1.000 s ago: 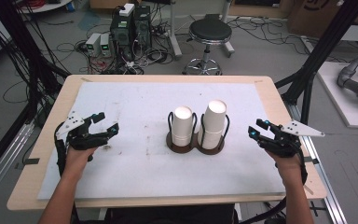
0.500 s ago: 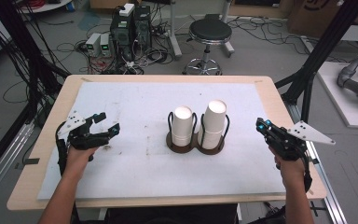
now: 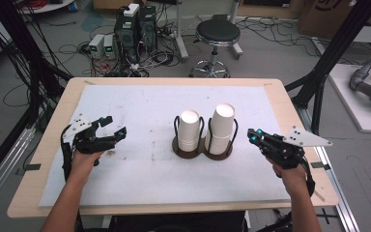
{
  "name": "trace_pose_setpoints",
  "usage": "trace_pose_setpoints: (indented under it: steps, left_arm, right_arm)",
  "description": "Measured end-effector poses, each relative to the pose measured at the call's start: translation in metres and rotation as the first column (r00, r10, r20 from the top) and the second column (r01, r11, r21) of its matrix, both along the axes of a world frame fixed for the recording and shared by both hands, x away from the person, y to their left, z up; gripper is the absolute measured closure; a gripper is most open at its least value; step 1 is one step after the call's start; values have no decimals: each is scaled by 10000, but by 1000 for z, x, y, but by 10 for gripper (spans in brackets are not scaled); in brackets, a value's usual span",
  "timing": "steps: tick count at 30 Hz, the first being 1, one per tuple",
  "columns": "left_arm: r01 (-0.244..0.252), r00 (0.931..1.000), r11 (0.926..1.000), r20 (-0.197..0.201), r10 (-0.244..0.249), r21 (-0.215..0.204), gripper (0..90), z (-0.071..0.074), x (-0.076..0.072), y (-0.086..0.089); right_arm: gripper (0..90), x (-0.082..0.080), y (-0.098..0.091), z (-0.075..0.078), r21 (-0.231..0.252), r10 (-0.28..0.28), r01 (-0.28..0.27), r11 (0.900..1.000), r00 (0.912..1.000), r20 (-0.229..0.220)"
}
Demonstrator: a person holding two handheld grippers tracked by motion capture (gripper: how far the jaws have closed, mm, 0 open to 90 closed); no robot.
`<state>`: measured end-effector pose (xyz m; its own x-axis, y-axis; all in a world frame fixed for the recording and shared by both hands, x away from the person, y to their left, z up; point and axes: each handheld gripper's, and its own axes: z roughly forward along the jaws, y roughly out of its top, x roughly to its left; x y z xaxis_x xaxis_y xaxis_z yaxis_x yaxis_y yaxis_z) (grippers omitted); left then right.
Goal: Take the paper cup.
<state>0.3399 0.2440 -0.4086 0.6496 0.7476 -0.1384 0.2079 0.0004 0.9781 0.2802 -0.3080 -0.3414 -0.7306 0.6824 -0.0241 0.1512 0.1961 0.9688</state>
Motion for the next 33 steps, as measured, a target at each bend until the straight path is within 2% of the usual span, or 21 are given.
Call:
trace_pose_setpoints:
  steps: [6,12,17,27,31,33]
  left_arm:
    - [1,10000,10000,-27,-1,-4,201,0,0,0]
    - [31,10000,10000,-43,-31,27,201,-1,0,-1]
    - [3,10000,10000,-65,-3,14,201,-1,0,0]
    - [73,9999,9999,-81,-71,157,203,-3,-1,-4]
    - [92,9999,9998,-72,-90,176,203,-3,-1,-6]
    - [106,9999,9997,-65,-105,200,203,-3,-1,-6]
  right_arm:
    - [900,2,14,-5,222,640,-639,9977,9979,-64]
    - [886,6,44,-16,-47,1277,-1278,9918,9915,-242]
    - [875,10,54,-26,-47,1153,-1155,9933,9928,-313]
    - [896,16,70,-34,-210,1312,-1324,9910,9900,-509]
    - [878,20,86,-38,-416,1243,-1290,9908,9871,-1011]
    - [888,21,89,-39,-446,1189,-1239,9913,9877,-1015]
